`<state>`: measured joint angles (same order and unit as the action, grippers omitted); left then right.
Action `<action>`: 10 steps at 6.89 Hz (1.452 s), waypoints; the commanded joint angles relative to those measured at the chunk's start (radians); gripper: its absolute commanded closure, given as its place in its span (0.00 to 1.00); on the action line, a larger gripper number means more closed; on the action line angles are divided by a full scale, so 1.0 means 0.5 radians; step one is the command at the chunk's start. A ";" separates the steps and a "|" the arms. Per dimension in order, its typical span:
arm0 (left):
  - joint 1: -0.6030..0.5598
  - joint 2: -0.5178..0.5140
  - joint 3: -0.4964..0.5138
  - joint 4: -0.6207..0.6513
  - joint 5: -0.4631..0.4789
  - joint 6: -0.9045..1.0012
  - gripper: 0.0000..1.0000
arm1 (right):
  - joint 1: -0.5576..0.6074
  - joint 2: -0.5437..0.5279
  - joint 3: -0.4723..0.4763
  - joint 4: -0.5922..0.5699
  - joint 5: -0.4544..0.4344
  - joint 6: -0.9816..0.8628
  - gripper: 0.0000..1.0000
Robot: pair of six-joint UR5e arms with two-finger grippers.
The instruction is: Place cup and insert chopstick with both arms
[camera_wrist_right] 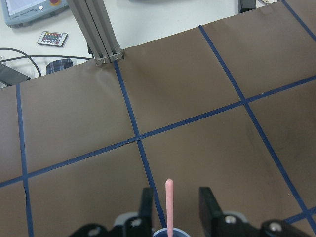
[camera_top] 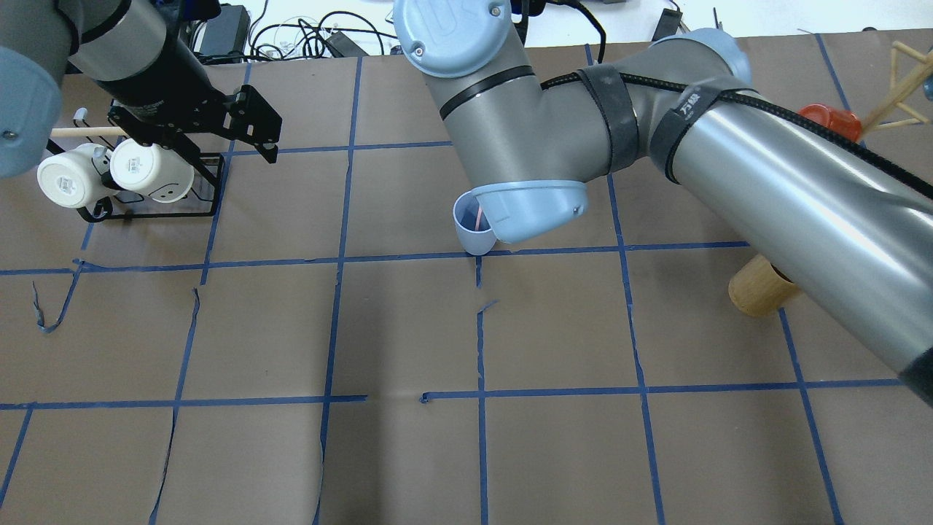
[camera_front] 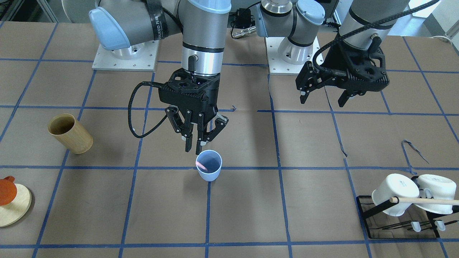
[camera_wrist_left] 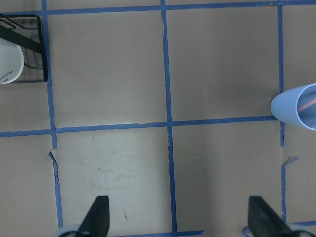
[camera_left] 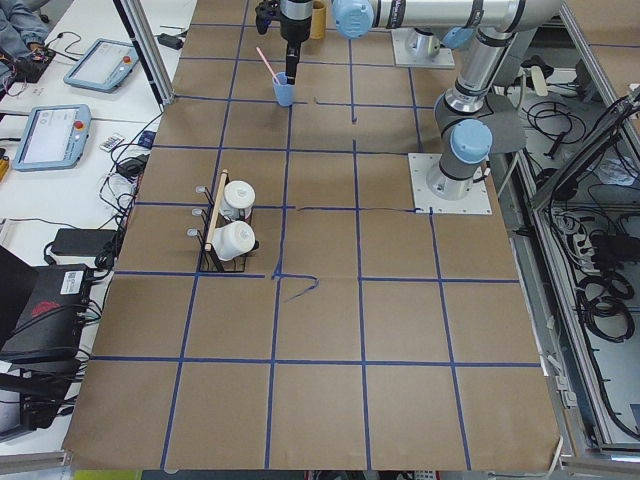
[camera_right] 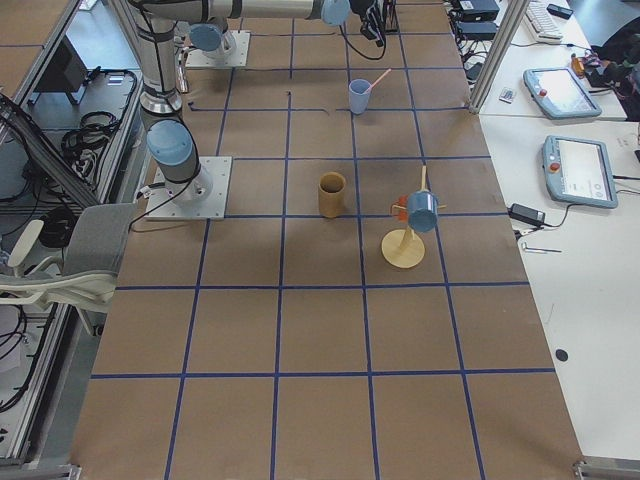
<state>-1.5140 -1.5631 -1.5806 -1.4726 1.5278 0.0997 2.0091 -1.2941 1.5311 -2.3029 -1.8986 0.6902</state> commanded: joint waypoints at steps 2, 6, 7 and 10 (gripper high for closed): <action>0.000 0.000 -0.002 0.000 0.000 0.000 0.00 | -0.158 -0.087 -0.306 0.510 -0.007 -0.353 0.00; -0.006 0.006 0.001 0.000 0.028 0.000 0.00 | -0.866 -0.258 -0.421 1.532 0.318 -1.001 0.00; -0.006 0.006 0.001 0.000 0.025 0.000 0.00 | -0.943 -0.277 -0.418 1.759 0.321 -1.170 0.00; -0.015 -0.018 0.029 0.003 0.034 -0.211 0.00 | -0.993 -0.280 -0.399 2.096 0.637 -1.492 0.00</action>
<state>-1.5203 -1.5622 -1.5716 -1.4723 1.5452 0.0487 1.5244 -1.4335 1.3295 -1.3105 -1.7003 0.0262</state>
